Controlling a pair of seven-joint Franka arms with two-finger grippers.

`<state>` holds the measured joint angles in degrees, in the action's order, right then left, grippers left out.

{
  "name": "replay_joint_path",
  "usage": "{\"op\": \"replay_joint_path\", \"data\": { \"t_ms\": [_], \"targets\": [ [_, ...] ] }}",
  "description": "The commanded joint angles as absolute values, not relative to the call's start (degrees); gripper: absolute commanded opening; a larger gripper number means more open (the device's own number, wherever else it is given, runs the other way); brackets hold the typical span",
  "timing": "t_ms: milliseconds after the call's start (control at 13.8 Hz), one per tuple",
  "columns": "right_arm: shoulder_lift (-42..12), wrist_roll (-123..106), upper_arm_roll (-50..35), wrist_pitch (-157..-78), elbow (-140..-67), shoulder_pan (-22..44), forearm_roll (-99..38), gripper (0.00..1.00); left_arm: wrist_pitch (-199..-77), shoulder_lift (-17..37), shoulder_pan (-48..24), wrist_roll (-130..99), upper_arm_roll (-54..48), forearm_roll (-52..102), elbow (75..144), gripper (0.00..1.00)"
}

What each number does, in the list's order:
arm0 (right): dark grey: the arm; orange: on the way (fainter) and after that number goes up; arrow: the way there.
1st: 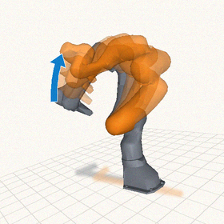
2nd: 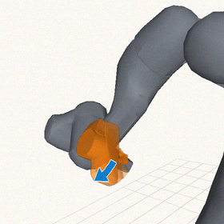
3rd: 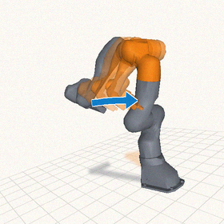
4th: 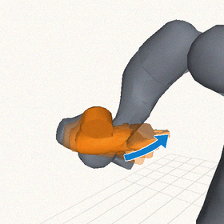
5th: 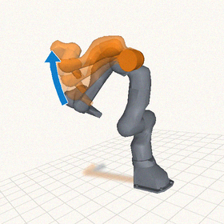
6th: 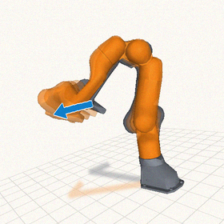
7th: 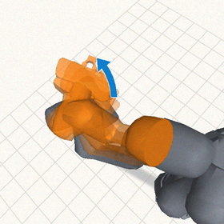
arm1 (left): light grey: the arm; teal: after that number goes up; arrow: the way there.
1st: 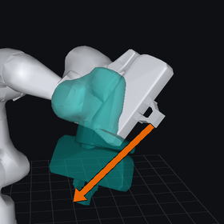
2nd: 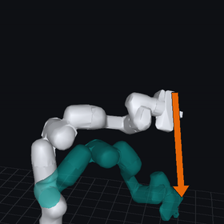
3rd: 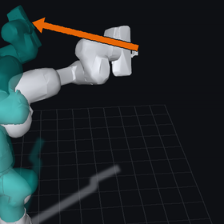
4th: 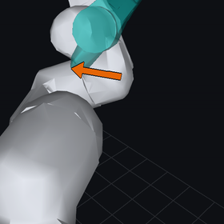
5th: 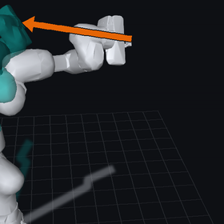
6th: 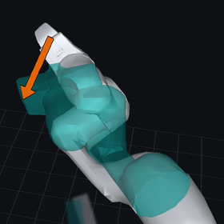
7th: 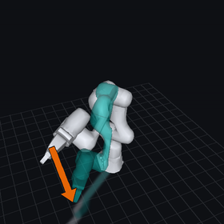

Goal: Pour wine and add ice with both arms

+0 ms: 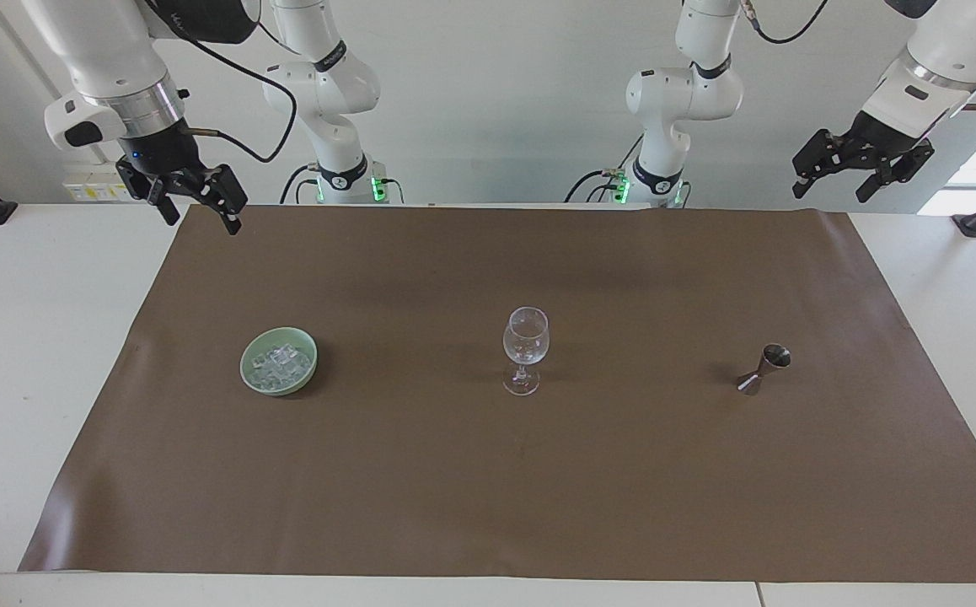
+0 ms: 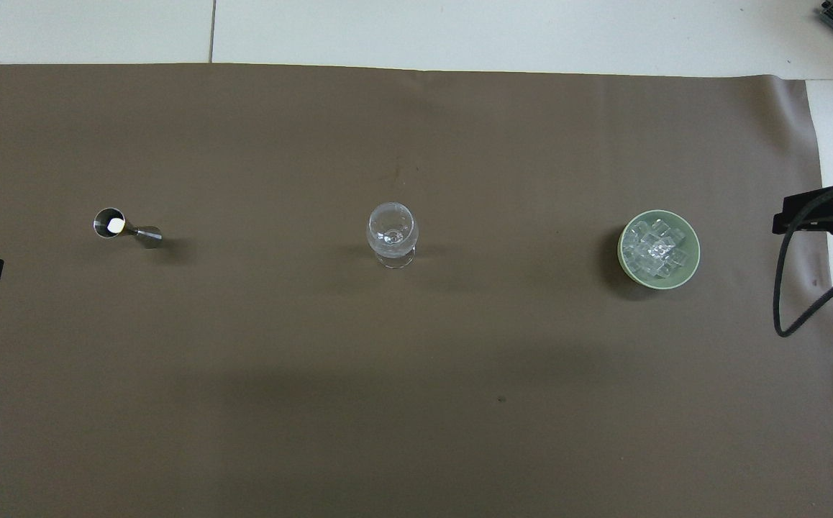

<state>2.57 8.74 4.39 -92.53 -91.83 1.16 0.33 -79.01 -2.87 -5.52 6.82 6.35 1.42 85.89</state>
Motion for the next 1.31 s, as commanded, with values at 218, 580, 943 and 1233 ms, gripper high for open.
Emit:
{"op": "replay_joint_path", "data": {
  "t_ms": [218,580,943,1233],
  "targets": [
    [2.99,8.17,4.13,-92.55,-92.37,0.62,-1.14,1.00,-78.66,-4.57,-5.27,6.86,6.15,1.23,87.37,1.00],
    [2.99,8.17,4.13,-92.55,-92.37,0.62,-1.14,1.00,-80.15,-5.62,-5.36,7.82,6.06,1.14,89.20,1.00],
    [2.99,8.17,4.13,-92.55,-92.37,0.62,-1.14,1.00,-88.58,-10.11,-5.36,7.91,6.06,1.14,98.79,1.00],
    [2.99,8.17,4.13,-92.55,-92.46,0.62,-1.14,1.00,-89.56,-9.84,-5.63,7.65,5.98,1.32,98.35,1.00]
  ]
}}
